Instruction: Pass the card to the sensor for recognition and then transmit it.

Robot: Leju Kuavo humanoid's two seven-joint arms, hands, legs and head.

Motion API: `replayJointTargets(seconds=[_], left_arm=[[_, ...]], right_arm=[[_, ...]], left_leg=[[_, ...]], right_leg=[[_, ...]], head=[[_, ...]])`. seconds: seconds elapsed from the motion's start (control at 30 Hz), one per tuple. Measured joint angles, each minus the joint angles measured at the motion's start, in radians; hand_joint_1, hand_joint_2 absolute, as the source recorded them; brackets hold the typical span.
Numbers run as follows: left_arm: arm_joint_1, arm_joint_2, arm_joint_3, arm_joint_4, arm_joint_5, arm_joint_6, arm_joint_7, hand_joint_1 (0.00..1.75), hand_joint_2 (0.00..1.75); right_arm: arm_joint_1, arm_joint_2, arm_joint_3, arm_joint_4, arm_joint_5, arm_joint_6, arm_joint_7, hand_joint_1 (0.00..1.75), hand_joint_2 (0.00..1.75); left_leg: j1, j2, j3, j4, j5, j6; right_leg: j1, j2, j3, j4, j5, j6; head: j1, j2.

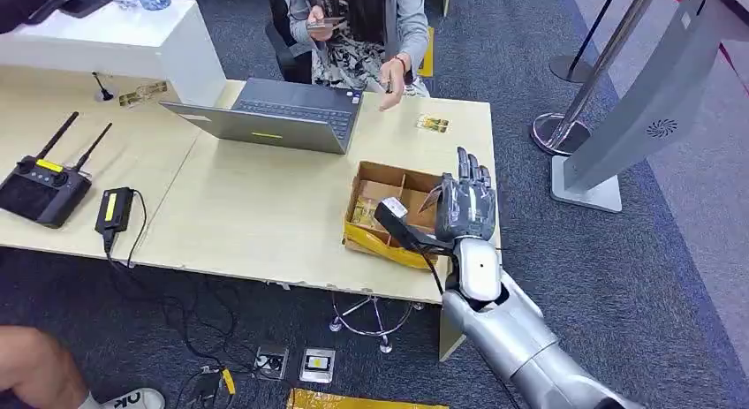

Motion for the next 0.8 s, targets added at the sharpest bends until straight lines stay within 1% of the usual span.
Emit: replayJointTargets(seconds=[0.13,0.33,0.57,0.8], left_arm=[[-0.003,-0.001,0.000,0.000,-0.003,-0.002,0.007,0.00,0.00],[-0.007,-0.005,0.000,0.000,-0.008,-0.003,0.010,0.00,0.00],[-0.012,-0.008,-0.001,0.000,-0.016,-0.009,0.016,0.00,0.00],[-0.013,-0.010,-0.001,0.000,-0.016,-0.015,0.020,0.00,0.00]], right_arm=[[-0.041,-0.005,-0.012,-0.007,0.015,0.031,0.002,1.75,1.75],[-0.093,-0.004,-0.013,-0.008,0.026,0.056,0.002,1.75,1.75],[-0.131,0.013,-0.013,0.006,0.017,0.048,-0.012,1.75,1.75],[-0.139,0.027,-0.013,0.021,0.016,0.047,-0.013,1.75,1.75]], left_leg=[[0.000,0.000,0.000,0.000,0.000,0.000],[0.000,0.000,0.000,0.000,0.000,0.000],[0.000,0.000,0.000,0.000,0.000,0.000],[0.000,0.000,0.000,0.000,0.000,0.000]], right_leg=[[0.000,0.000,0.000,0.000,0.000,0.000],[0.000,0.000,0.000,0.000,0.000,0.000],[0.000,0.000,0.000,0.000,0.000,0.000],[0.000,0.000,0.000,0.000,0.000,0.000]], head=[[0.000,0.000],[0.000,0.000],[0.000,0.000],[0.000,0.000]])
